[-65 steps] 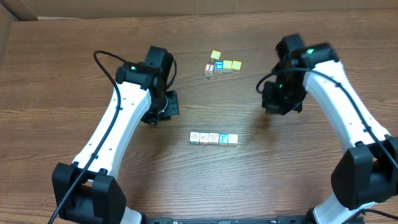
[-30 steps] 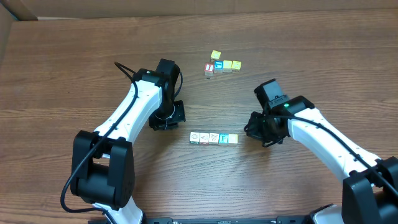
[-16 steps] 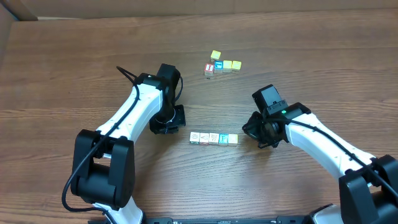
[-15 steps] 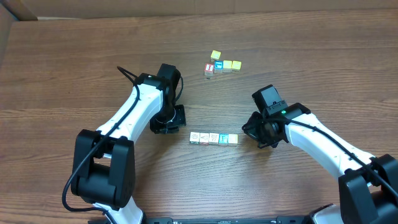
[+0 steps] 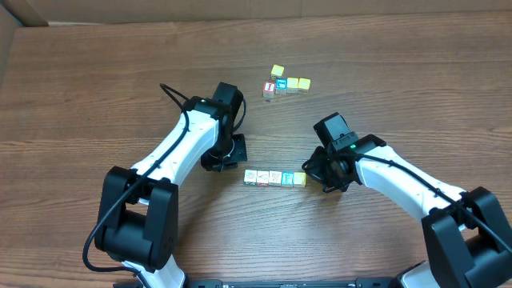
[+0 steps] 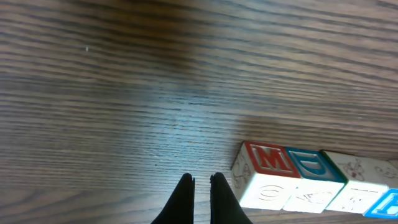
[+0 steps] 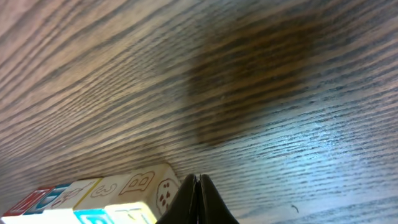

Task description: Flip 5 blocks

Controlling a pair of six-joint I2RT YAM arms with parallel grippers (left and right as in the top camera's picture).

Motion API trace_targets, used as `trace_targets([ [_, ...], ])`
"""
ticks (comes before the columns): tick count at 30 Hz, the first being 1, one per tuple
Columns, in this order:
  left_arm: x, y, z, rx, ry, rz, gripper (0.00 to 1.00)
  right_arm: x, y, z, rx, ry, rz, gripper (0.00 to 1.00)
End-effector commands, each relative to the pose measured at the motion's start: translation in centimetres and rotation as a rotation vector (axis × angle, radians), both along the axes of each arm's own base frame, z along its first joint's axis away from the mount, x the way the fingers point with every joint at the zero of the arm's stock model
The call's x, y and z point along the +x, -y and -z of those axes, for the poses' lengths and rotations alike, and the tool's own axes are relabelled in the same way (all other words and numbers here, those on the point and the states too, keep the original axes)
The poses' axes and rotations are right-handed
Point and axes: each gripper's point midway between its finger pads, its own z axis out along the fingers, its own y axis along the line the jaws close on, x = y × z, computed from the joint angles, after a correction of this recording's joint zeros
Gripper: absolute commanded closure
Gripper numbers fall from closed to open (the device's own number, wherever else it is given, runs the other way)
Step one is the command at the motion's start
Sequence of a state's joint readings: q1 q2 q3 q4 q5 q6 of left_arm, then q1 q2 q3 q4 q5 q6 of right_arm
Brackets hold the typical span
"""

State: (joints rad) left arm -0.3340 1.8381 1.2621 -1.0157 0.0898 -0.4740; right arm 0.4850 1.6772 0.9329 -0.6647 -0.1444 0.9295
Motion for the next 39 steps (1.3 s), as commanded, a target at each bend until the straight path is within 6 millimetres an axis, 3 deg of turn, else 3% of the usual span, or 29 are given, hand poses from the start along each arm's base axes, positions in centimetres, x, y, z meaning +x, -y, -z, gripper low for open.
trace_targets([
  [1,-0.6,-0.4,0.8,0.028,-0.018,-0.027,0.96,-0.6,0.0,1.2,-0.014,-0.032,0.009,0.96],
  [12,-1.3,0.0,1.9,-0.004,-0.032,-0.026,0.96,-0.3,-2.2,0.8,0.095,-0.031,-0.018,0.96],
  [21,-0.8,0.2,2.0,-0.011,-0.011,-0.025,0.96,-0.1,-2.2,0.7,0.095,-0.023,-0.017,0.96],
  [31,-2.3,0.6,3.2,-0.051,-0.049,-0.027,0.96,-0.1,-2.2,0.8,0.094,-0.024,-0.017,0.96],
  [39,-2.1,1.4,3.3,-0.094,-0.044,-0.026,0.96,-0.1,-2.2,0.8,0.094,-0.024,-0.017,0.96],
])
